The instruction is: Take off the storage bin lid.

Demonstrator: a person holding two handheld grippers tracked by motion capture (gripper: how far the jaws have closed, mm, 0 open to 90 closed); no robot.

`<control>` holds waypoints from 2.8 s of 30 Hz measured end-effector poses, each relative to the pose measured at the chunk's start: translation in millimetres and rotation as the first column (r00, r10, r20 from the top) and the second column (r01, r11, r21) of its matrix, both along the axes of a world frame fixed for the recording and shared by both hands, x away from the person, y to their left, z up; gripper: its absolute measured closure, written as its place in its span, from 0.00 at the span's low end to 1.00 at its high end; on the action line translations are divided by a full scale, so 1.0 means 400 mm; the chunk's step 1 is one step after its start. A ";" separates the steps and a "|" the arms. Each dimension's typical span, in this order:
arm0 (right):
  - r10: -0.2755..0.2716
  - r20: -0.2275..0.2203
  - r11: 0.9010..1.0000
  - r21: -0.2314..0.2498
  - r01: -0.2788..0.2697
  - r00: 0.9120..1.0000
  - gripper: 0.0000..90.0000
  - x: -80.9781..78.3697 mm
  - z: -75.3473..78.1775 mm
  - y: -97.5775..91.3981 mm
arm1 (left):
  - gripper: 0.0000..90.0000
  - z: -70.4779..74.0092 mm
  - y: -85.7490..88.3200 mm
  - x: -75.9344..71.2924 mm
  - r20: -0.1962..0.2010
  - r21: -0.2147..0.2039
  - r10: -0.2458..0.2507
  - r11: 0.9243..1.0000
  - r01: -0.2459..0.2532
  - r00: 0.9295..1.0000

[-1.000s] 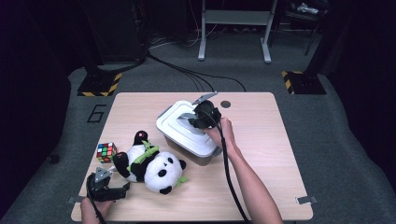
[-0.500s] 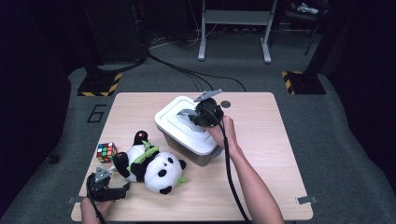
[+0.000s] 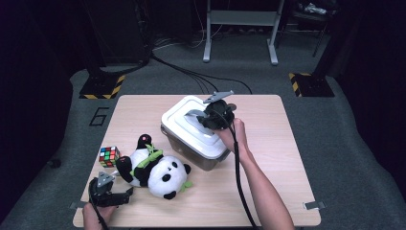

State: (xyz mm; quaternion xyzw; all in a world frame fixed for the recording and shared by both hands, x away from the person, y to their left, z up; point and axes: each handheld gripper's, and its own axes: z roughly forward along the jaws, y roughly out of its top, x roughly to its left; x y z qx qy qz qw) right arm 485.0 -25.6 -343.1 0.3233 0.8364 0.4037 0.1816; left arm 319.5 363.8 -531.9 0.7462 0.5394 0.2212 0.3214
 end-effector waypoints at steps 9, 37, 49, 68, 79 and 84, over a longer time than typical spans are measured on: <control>-0.024 0.012 1.000 0.007 0.024 1.000 0.74 -0.004 0.009 -0.031 | 0.00 0.000 0.000 0.000 0.000 0.001 0.000 1.000 0.000 1.000; -0.134 0.036 0.991 0.029 0.133 0.990 0.74 -0.020 0.033 -0.157 | 0.00 0.001 0.001 0.001 -0.001 0.010 -0.002 1.000 0.002 1.000; -0.202 0.036 0.979 0.042 0.201 0.979 0.74 -0.025 0.032 -0.222 | 0.00 0.000 0.001 0.001 0.001 0.008 0.001 1.000 -0.001 1.000; -0.298 0.034 0.954 0.044 0.296 0.954 0.74 -0.032 0.015 -0.325 | 0.00 0.000 0.000 0.001 0.002 0.007 0.001 1.000 -0.001 1.000; -0.353 0.040 0.935 0.056 0.351 0.935 0.74 -0.036 0.013 -0.372 | 0.00 0.000 0.000 0.001 0.002 0.006 0.001 1.000 -0.001 1.000; -0.397 0.034 0.917 0.063 0.394 0.917 0.74 -0.036 0.006 -0.396 | 0.00 0.000 0.000 0.001 0.001 0.007 0.001 1.000 -0.001 1.000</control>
